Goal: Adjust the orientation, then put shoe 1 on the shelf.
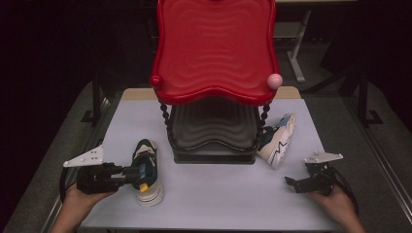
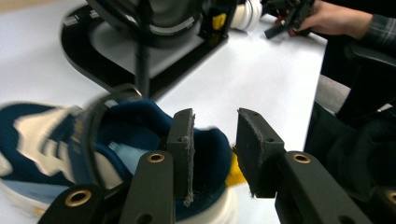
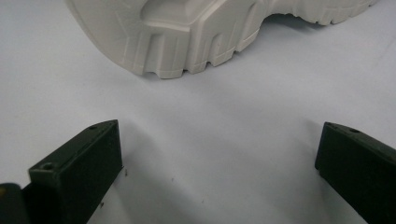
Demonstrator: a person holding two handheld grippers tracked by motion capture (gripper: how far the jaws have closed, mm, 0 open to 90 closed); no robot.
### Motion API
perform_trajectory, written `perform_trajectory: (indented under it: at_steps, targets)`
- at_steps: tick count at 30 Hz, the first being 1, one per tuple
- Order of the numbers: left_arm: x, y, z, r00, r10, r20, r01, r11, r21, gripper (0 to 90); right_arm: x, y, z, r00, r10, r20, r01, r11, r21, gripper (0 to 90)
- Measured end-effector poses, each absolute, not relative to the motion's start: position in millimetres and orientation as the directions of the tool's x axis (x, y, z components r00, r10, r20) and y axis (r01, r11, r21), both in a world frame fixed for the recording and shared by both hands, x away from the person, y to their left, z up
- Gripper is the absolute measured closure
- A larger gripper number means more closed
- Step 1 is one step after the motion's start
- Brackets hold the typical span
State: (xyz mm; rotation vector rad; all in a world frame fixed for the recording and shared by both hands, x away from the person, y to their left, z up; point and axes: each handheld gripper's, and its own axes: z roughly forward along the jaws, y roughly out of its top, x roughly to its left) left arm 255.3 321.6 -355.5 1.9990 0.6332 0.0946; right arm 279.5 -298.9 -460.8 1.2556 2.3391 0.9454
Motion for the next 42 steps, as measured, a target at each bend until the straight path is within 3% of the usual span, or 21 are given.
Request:
perform_trajectory:
  at_steps: [14,27,33,36,42]
  targets:
    - [315.5,327.7,-372.9,0.836,0.515,-0.191,0.415,-0.365,0.833,52.9,279.6,-298.9,-460.8,-0.562,0.827,0.028,0.614,0.394,0.684,0.0]
    - [327.1,320.2,-391.6,0.841,0.507,-0.187,0.438,-0.437,0.785,52.1,279.6,-298.9,-460.8,-0.562,0.827,0.028,0.615,0.394,0.683,0.0]
    - [326.2,318.0,-390.3,0.843,0.507,-0.179,0.435,-0.447,0.782,57.8,279.5,-298.9,-460.8,-0.562,0.827,0.028,0.614,0.394,0.684,0.0]
    - [325.2,316.4,-388.1,0.842,0.519,-0.147,0.421,-0.463,0.78,67.9,279.5,-298.9,-460.8,-0.561,0.827,0.028,0.614,0.394,0.684,0.0]
    - [324.7,318.6,-387.0,0.844,0.515,-0.147,0.419,-0.463,0.781,71.9,279.5,-299.0,-460.8,-0.562,0.827,0.028,0.614,0.394,0.684,0.0]
